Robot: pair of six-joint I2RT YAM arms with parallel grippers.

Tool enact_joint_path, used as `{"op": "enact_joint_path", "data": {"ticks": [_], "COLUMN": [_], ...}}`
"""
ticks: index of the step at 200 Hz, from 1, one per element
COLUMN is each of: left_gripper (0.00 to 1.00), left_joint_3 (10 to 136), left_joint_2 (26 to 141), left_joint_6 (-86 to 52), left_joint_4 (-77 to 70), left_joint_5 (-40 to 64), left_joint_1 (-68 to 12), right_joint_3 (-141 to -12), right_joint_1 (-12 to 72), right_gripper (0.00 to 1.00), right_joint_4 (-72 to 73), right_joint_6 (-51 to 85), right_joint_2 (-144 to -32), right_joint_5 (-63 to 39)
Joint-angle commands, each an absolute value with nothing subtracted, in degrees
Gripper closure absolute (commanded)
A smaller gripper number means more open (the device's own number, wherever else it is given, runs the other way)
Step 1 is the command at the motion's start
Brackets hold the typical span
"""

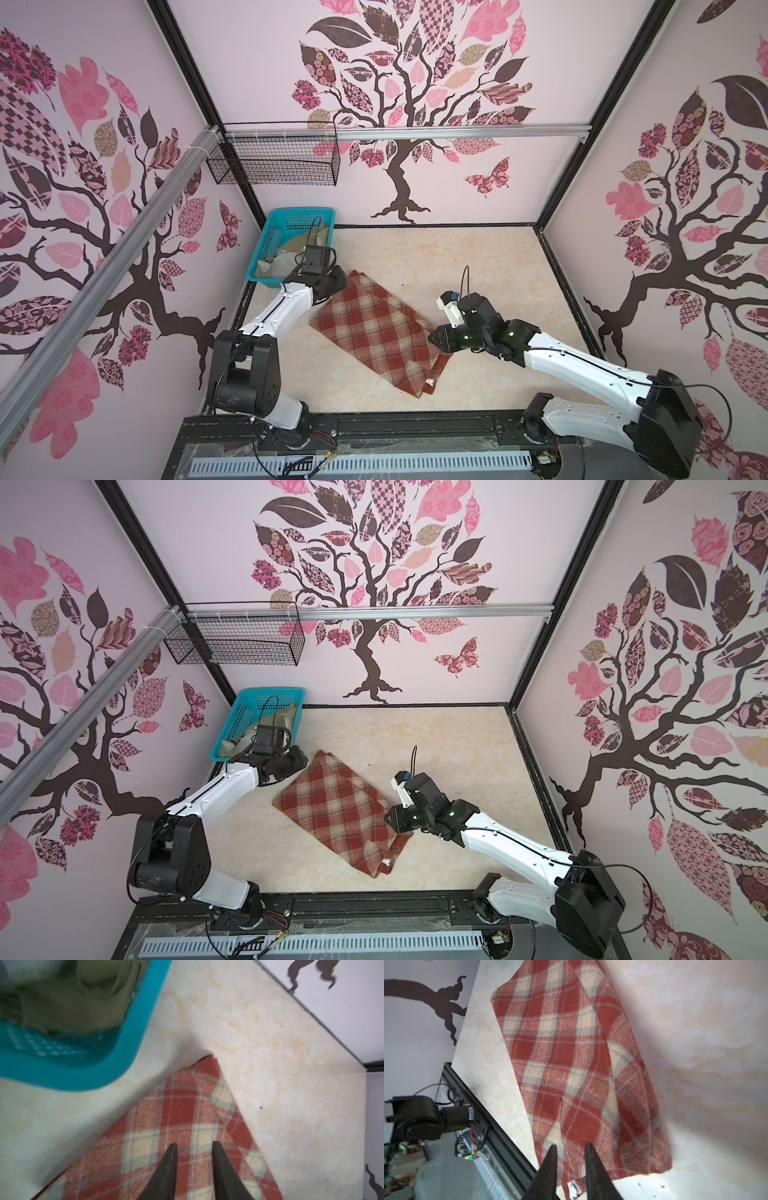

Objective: Fold and stack skirts
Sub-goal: Fold the skirt at the center of the table, then rotate the skirt at the center of the table.

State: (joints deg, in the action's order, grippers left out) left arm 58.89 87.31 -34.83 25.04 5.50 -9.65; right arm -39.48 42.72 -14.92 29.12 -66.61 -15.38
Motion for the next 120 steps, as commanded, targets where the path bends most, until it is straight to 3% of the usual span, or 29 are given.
{"op": "enact_joint_path", "data": {"ticks": [1,50,120], "left_gripper": [0.69,0.71,0.71], "left_joint_3": [55.2,51.6,50.4], "left_joint_2": [88.1,90.9,91.0], "left_joint_6": [-34.8,-37.4,-41.4], "left_joint_4": [25.4,23.9,21.4], "left_joint_5": [6.3,10.1,17.2], "left_joint_1": [-9.7,-8.7,-5.4], "right_joint_3": [-36.7,-32.5,-38.5], "right_joint_1": [42.8,38.3,26.6], "right_gripper": [0.81,1.00,1.00], "right_joint_4": [-11.2,-9.4,-5.1], "right_joint_6": [31.9,35.1,34.0], "right_joint_2": [-69.2,-74.0,-89.8], "right_joint_5": [-16.2,-9.2,-11.9]}}
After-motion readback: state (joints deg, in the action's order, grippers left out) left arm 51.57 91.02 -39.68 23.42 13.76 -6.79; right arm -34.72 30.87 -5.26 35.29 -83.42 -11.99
